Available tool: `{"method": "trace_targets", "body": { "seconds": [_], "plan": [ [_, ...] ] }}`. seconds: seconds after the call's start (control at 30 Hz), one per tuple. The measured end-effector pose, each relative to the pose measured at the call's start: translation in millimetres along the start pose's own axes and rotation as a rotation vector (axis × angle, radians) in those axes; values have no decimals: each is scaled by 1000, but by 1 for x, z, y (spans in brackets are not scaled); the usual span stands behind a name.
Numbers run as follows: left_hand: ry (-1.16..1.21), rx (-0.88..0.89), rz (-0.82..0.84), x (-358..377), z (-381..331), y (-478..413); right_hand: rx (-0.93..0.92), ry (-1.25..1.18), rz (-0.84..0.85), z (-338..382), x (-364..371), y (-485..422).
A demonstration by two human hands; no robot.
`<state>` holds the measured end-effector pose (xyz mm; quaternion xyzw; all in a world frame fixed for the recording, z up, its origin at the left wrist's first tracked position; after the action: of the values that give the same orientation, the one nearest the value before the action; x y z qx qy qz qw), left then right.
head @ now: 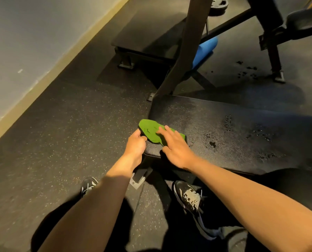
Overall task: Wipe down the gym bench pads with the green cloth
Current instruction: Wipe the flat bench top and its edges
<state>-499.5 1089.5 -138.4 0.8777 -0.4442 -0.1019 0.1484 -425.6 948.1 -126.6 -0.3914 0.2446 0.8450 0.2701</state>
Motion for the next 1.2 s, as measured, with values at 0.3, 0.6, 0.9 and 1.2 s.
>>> {"method": "trace_targets", "body": {
  "seconds": [0.3, 0.6, 0.9, 1.2],
  "plan": [
    [-93, -114, -21, -21, -3, 28, 199, 49, -150, 2, 11, 18],
    [172, -202, -46, -35, 3, 50, -62, 348, 90, 68, 55, 3],
    [-104, -125, 76, -31, 2, 50, -11, 236, -158, 13, 33, 36],
    [-13, -115, 16, -27, 6, 56, 109, 211, -301, 20, 41, 37]
  ]
}}
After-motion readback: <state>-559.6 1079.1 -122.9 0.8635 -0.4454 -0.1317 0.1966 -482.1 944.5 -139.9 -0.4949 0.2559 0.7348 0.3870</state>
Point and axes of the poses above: each hand's wrist, its own y-axis away from the middle knuckle, its own x-axis out of the palm, z = x × y, the point moved 3 cm from there along -y, towards the middle knuckle, and after that the axes turned 10 degrees about x, right-handed, at the moved point
